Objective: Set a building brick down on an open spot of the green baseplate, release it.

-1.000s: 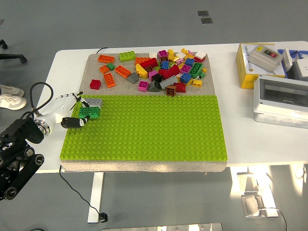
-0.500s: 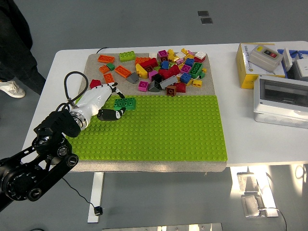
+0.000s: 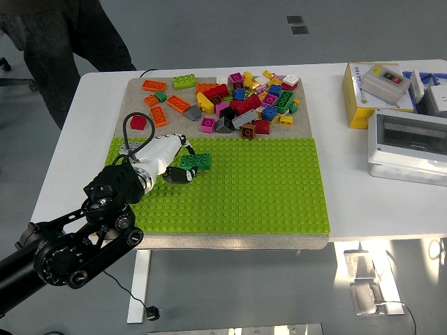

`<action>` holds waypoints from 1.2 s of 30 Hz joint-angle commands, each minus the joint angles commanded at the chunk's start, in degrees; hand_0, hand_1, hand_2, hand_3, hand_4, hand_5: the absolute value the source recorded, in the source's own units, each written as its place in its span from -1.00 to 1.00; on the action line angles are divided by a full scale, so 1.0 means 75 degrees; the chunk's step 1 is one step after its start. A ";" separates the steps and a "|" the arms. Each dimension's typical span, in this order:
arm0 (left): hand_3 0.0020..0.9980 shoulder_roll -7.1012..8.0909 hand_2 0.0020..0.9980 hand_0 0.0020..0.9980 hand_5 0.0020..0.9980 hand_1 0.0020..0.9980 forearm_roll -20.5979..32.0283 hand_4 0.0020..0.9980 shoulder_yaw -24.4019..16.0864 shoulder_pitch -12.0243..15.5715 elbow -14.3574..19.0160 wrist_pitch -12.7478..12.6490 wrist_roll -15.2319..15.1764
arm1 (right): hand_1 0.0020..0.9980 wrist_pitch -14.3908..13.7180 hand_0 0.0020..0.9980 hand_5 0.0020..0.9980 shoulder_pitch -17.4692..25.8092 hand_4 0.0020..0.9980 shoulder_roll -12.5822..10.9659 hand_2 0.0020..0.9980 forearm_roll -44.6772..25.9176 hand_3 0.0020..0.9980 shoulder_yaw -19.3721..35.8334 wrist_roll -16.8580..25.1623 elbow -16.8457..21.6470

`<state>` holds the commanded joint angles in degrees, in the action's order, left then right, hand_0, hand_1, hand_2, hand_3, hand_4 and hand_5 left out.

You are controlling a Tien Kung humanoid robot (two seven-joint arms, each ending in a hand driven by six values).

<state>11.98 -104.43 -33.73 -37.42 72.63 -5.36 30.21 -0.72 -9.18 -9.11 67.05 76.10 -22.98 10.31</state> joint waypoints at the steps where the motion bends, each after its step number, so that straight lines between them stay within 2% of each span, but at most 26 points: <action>1: 0.17 0.0005 0.88 1.00 -0.52 0.92 0.0002 0.24 0.0055 -0.0014 -0.0054 -0.0005 -0.0028 | 0.27 0.0000 0.37 1.00 0.0000 -0.01 0.0001 0.24 0.0000 0.36 0.0001 0.0002 0.0000; 9: 0.16 0.0087 0.88 1.00 -0.52 0.92 -0.0027 0.22 0.0277 -0.0021 -0.0243 0.0033 -0.0103 | 0.27 0.0004 0.37 1.00 0.0006 0.00 0.0003 0.24 -0.0006 0.37 0.0002 0.0006 0.0000; 19: 0.16 0.0133 0.88 1.00 -0.53 0.91 -0.0136 0.21 0.0294 0.0129 -0.0429 0.0039 -0.0149 | 0.27 0.0001 0.37 1.00 0.0010 0.00 0.0005 0.24 -0.0061 0.37 -0.0020 0.0018 0.0000; 36: 0.16 -0.0045 0.87 1.00 -0.53 0.90 -0.0325 0.21 0.0407 0.0121 -0.0846 -0.0261 -0.0431 | 0.27 0.0023 0.37 1.00 0.0010 0.00 0.0029 0.24 -0.0036 0.37 0.0009 0.0015 0.0000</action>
<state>11.64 -106.87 -30.68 -36.51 66.29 -7.31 26.98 -0.54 -9.11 -8.89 66.77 76.17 -22.86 10.31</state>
